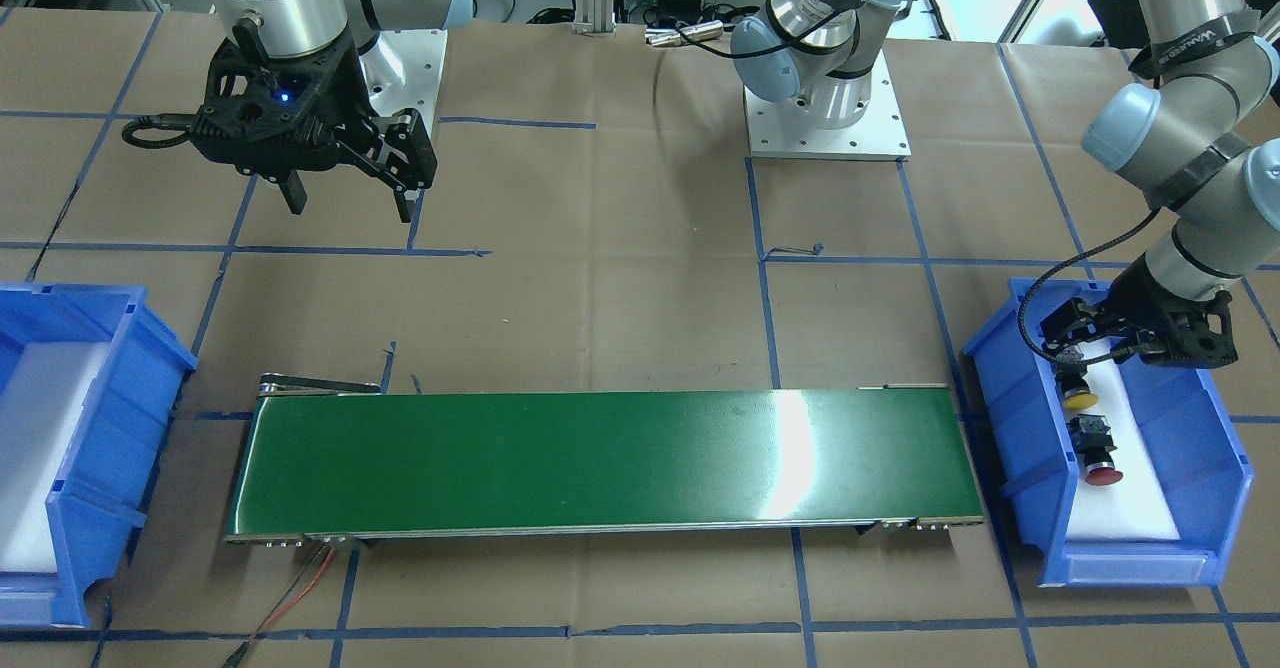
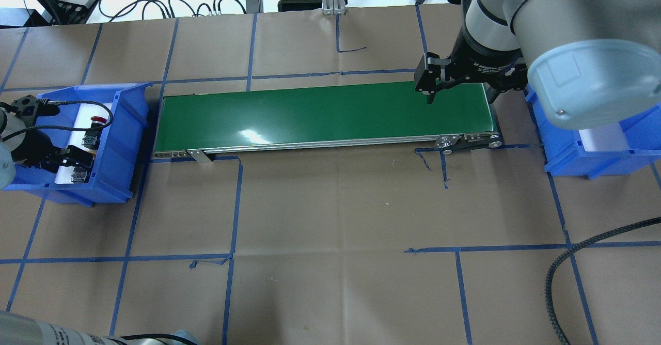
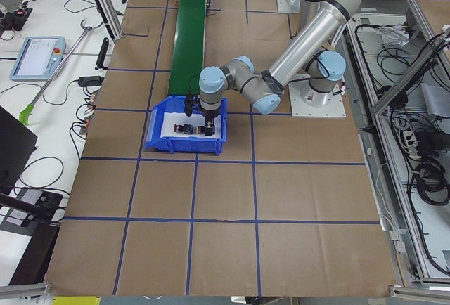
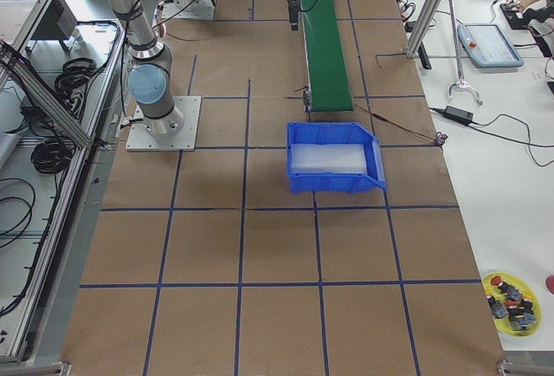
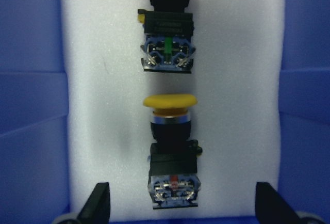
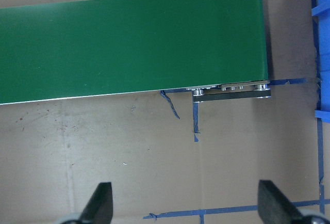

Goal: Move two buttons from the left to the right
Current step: 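Lower the left gripper into the bin and grasp the yellow-capped button, then lift the yellow button and carry it over the conveyor's near end, then lower the yellow button onto the green belt and open the left gripper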

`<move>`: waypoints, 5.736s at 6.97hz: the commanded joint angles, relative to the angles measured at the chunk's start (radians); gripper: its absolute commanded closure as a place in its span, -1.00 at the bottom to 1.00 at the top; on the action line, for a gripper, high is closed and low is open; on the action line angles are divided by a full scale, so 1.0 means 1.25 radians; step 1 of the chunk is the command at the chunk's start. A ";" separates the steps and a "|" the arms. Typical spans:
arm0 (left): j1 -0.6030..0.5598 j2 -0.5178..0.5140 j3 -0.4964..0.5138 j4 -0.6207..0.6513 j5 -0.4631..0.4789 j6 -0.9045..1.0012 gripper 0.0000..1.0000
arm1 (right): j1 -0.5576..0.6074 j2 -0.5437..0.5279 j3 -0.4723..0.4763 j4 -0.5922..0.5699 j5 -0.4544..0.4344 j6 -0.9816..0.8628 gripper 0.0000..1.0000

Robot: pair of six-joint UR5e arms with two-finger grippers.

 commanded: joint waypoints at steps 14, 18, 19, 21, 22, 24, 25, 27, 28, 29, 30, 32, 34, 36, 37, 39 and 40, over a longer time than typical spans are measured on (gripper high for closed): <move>-0.017 0.045 0.344 -0.423 0.001 -0.030 0.74 | -0.003 -0.005 -0.001 0.000 0.000 0.000 -1.00; -0.241 0.002 0.455 -0.475 0.006 -0.252 0.73 | 0.000 -0.006 0.000 0.001 -0.001 -0.001 -1.00; -0.323 0.000 0.456 -0.473 0.010 -0.317 0.73 | 0.000 -0.009 0.000 0.004 0.000 -0.001 -1.00; -0.415 -0.011 0.429 -0.462 0.007 -0.428 0.73 | 0.001 -0.007 0.001 0.007 -0.001 0.002 -1.00; -0.419 -0.033 0.415 -0.452 0.006 -0.431 0.73 | 0.002 -0.009 0.001 0.011 -0.001 0.005 -1.00; -0.424 -0.073 0.349 -0.342 0.007 -0.449 0.73 | 0.001 -0.010 0.001 0.011 -0.002 0.005 -1.00; -0.424 -0.081 0.301 -0.266 0.011 -0.450 0.73 | 0.001 -0.010 0.001 0.011 -0.002 0.005 -1.00; -0.424 -0.098 0.221 -0.132 0.045 -0.453 0.73 | 0.000 -0.010 0.001 0.010 -0.001 0.004 -1.00; -0.425 -0.097 0.208 -0.122 0.045 -0.453 0.73 | -0.001 -0.010 0.000 0.010 -0.001 0.004 -1.00; -0.426 -0.097 0.208 -0.122 0.043 -0.453 0.51 | -0.001 -0.010 0.000 0.010 0.000 0.004 -1.00; -0.430 -0.095 0.208 -0.122 0.039 -0.451 -0.39 | -0.001 -0.011 0.000 0.010 -0.001 0.004 -1.00; -0.431 -0.089 0.225 -0.133 0.032 -0.449 -0.99 | -0.001 -0.011 0.000 0.010 -0.001 0.004 -1.00; -0.425 -0.041 0.267 -0.198 0.012 -0.442 -0.99 | -0.003 -0.011 0.001 0.010 -0.002 0.004 -1.00; -0.416 -0.018 0.415 -0.410 0.013 -0.439 -0.99 | -0.001 -0.012 0.001 0.011 -0.004 0.002 -1.00; -0.414 -0.025 0.507 -0.521 0.017 -0.432 -0.99 | 0.000 -0.012 0.001 0.011 -0.004 0.004 -1.00; -0.405 -0.040 0.573 -0.565 0.022 -0.383 -0.99 | -0.004 -0.012 0.000 0.013 -0.008 -0.002 -1.00; -0.370 -0.041 0.572 -0.559 0.020 -0.355 -0.99 | -0.003 -0.012 0.000 0.012 -0.007 -0.002 -1.00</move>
